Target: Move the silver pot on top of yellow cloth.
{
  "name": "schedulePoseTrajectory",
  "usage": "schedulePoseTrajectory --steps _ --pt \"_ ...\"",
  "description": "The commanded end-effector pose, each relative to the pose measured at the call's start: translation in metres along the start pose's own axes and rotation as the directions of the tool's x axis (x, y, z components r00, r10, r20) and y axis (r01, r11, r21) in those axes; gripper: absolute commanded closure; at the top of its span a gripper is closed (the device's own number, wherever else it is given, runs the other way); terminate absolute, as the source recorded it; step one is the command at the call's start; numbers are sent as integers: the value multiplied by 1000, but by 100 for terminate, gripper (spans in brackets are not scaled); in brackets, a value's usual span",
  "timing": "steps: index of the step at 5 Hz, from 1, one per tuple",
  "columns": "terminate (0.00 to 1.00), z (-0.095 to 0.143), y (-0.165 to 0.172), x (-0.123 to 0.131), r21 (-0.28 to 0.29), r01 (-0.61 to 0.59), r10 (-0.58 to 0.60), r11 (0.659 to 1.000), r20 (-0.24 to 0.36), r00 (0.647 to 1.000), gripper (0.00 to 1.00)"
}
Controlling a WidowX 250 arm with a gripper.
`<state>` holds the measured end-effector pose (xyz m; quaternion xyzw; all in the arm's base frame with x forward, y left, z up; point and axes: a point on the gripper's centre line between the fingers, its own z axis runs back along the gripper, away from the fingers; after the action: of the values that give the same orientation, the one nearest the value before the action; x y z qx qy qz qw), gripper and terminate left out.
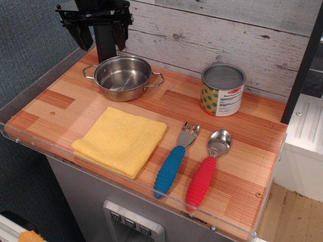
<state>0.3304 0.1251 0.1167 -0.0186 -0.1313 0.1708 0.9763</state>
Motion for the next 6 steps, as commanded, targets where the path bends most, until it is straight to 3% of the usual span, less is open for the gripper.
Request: schedulePoseTrajectory --steps 1,2,3,4,6 --pt "0 0 0 0 0 0 0 1000 0 1000 0" --pt "0 -2 2 -1 0 -77 77 997 -21 997 0" --pt "0 -5 7 -2 48 -185 186 982 -20 982 0" --pt "0 -13 10 -4 94 -324 329 941 -43 943 0" --pt "0 -24 -8 3 81 -109 113 991 -57 992 0"
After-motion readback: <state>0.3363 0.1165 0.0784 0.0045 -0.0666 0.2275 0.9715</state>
